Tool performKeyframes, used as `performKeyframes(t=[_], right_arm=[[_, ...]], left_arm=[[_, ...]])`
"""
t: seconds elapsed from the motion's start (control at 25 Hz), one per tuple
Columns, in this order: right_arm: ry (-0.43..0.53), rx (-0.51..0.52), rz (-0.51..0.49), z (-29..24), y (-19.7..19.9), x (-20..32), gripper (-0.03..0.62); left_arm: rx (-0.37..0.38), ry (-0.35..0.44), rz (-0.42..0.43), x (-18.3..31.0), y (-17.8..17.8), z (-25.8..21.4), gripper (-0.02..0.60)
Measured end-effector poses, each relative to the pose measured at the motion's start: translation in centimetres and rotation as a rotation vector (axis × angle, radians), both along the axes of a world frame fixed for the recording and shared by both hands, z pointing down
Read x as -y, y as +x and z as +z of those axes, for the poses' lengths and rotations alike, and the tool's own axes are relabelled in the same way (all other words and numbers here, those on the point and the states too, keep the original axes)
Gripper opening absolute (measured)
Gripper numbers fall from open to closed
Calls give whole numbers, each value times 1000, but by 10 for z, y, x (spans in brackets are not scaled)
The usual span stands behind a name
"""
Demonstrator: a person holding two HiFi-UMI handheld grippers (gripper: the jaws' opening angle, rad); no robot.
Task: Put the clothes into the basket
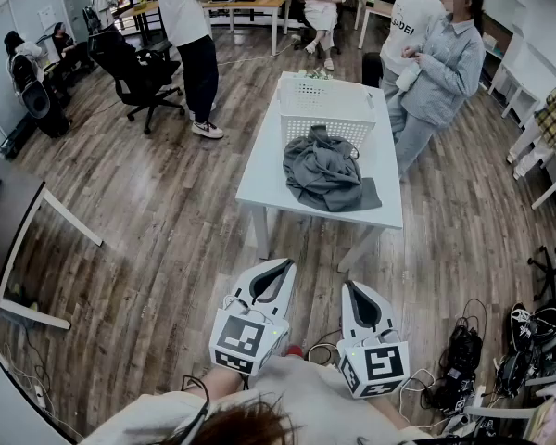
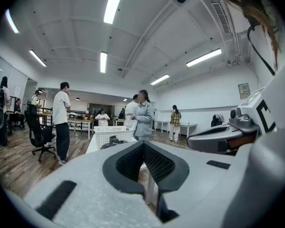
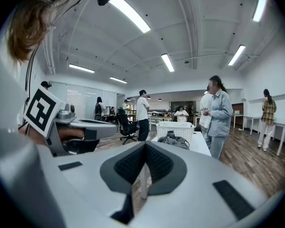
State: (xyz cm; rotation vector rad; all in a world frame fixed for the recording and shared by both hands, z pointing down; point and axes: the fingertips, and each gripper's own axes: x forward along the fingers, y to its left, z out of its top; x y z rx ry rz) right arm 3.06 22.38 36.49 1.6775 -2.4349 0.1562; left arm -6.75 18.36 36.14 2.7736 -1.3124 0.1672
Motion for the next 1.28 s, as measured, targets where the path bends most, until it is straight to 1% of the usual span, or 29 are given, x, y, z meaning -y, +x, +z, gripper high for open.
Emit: performKeyframes(t=[0.24, 0.4, 0.6, 0.76, 0.88, 1.08, 1.28], right_arm=[[-3, -9, -3, 0, -6, -3, 15], [-8, -9, 13, 1, -6, -6, 15], [-10, 46, 48, 2, -4, -12, 15], [-8, 56, 87, 2, -4, -16, 15], [-3, 62, 106, 4, -8, -22, 15], [-2, 68, 116, 8, -20, -29, 15], [2, 75, 127, 12, -22, -33, 15]], left_arm=[[6, -5, 1, -2, -3, -3, 14], [8, -6, 26, -6, -2, 1, 14], [11, -12, 45, -11, -4, 3, 14], [10, -17, 33, -10, -16, 0, 14], [6, -12, 52, -15, -21, 4, 14], [-1, -16, 50, -17, -35, 7, 14], [0, -20, 38, -18, -48, 12, 14]])
